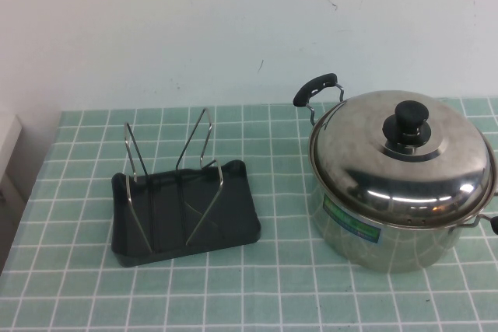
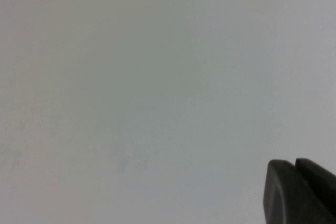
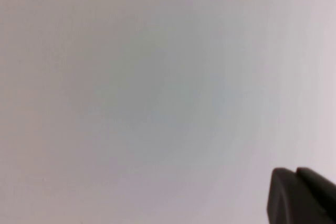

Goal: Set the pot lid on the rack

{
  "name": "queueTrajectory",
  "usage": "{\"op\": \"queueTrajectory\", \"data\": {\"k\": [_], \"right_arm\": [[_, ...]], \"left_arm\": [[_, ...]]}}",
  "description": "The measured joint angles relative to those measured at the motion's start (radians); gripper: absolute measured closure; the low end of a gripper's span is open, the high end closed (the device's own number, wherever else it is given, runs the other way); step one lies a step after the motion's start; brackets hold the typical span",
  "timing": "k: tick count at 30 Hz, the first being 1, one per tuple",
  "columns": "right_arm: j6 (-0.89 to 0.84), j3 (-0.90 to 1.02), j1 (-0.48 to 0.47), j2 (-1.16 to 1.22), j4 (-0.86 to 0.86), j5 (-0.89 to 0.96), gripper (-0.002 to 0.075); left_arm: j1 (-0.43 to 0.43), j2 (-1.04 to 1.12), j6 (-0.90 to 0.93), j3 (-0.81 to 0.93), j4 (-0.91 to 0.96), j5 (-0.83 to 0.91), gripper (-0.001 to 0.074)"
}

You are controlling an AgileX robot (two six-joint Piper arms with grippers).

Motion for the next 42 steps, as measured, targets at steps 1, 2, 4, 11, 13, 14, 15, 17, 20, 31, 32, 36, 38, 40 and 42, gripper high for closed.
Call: {"op": "queueTrajectory", "data": {"k": [1, 2, 4, 11, 13, 14, 15, 17, 20, 31, 32, 36, 38, 40, 42], "right_arm": [[0.000, 0.000, 0.000, 0.000, 0.020, -0.008, 0.0727], [0.000, 0.000, 0.000, 0.000, 0.034, -0.012, 0.0727], [-0.002, -0.005, 0.000, 0.000, 0.039, -0.002, 0.0727], [-0.002, -0.263, 0.000, 0.040, -0.091, 0.345, 0.0727], [0.022, -0.335, 0.000, 0.102, -0.130, 0.371, 0.0727], [0.040, -0.371, 0.000, 0.135, -0.145, 0.379, 0.0727], [0.072, -0.405, 0.000, 0.182, -0.166, 0.386, 0.0727], [0.165, -0.463, 0.000, 0.288, -0.232, 0.384, 0.0727], [0.352, -0.513, 0.000, 0.472, -0.425, 0.310, 0.0727], [0.886, -0.626, 0.044, 1.096, -0.973, -0.161, 0.0727], [0.883, -0.634, 0.062, 1.130, -0.973, -0.170, 0.0727], [0.849, -0.653, 0.134, 1.215, -0.973, -0.177, 0.0727], [0.840, -0.657, 0.175, 1.253, -0.973, -0.179, 0.0727], [0.829, -0.657, 0.211, 1.294, -0.973, -0.184, 0.0719], [0.818, -0.660, 0.226, 1.333, -0.975, -0.193, 0.0666]], "left_arm": [[0.000, 0.000, -0.005, 0.000, -0.008, -0.014, 0.0738], [0.000, -0.001, -0.013, 0.000, -0.013, -0.017, 0.0738], [0.000, -0.001, -0.024, -0.011, -0.009, 0.021, 0.0738], [0.000, 0.039, -0.028, -0.277, 0.108, 0.356, 0.0738], [0.000, 0.095, -0.042, -0.334, 0.113, 0.367, 0.0738], [0.000, 0.127, -0.056, -0.353, 0.118, 0.363, 0.0738], [0.000, 0.153, -0.074, -0.364, 0.120, 0.356, 0.0738], [0.000, 0.223, -0.148, -0.378, 0.159, 0.323, 0.0738], [0.000, 0.322, -0.318, -0.379, 0.323, 0.242, 0.0738], [-0.020, 0.547, -0.828, -0.379, 0.804, -0.034, 0.0738], [-0.022, 0.553, -0.848, -0.379, 0.828, -0.034, 0.0738], [-0.022, 0.567, -0.946, -0.379, 0.887, -0.032, 0.0738], [-0.022, 0.568, -1.027, -0.379, 0.910, -0.017, 0.0738], [-0.024, 0.568, -1.107, -0.379, 0.941, 0.003, 0.0738], [-0.024, 0.568, -1.184, -0.379, 0.974, 0.031, 0.0738]]}}
